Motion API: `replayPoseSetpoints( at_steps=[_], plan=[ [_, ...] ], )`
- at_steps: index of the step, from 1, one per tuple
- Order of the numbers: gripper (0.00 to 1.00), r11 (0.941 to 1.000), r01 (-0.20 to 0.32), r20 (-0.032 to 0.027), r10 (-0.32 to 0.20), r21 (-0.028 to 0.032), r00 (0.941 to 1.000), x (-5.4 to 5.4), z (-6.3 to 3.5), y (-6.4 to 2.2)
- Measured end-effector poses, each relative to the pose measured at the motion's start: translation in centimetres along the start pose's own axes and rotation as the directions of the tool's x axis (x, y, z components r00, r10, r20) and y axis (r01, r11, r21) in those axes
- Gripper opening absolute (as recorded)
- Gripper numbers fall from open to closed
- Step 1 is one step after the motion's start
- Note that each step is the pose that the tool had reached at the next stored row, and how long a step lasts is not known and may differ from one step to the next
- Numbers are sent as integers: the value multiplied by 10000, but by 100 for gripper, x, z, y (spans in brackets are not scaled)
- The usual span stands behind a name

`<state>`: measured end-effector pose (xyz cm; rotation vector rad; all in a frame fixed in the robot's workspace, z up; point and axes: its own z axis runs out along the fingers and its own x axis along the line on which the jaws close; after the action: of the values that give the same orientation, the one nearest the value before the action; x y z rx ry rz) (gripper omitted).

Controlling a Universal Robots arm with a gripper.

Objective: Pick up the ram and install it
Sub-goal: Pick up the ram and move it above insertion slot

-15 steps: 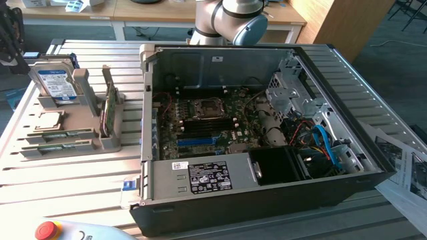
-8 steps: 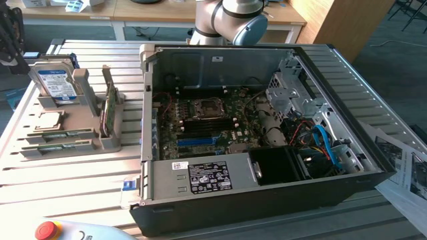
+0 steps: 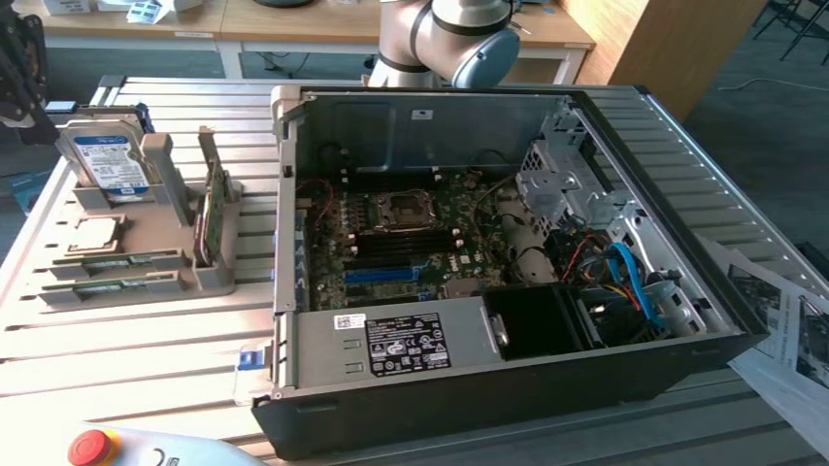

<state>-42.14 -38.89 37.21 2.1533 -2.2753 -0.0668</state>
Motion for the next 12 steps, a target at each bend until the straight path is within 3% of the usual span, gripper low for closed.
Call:
replayPoseSetpoints(
  at_steps=[12],
  plan=[
    [11, 10000, 1, 1, -1, 0, 10000, 2, 72, -3]
  ],
)
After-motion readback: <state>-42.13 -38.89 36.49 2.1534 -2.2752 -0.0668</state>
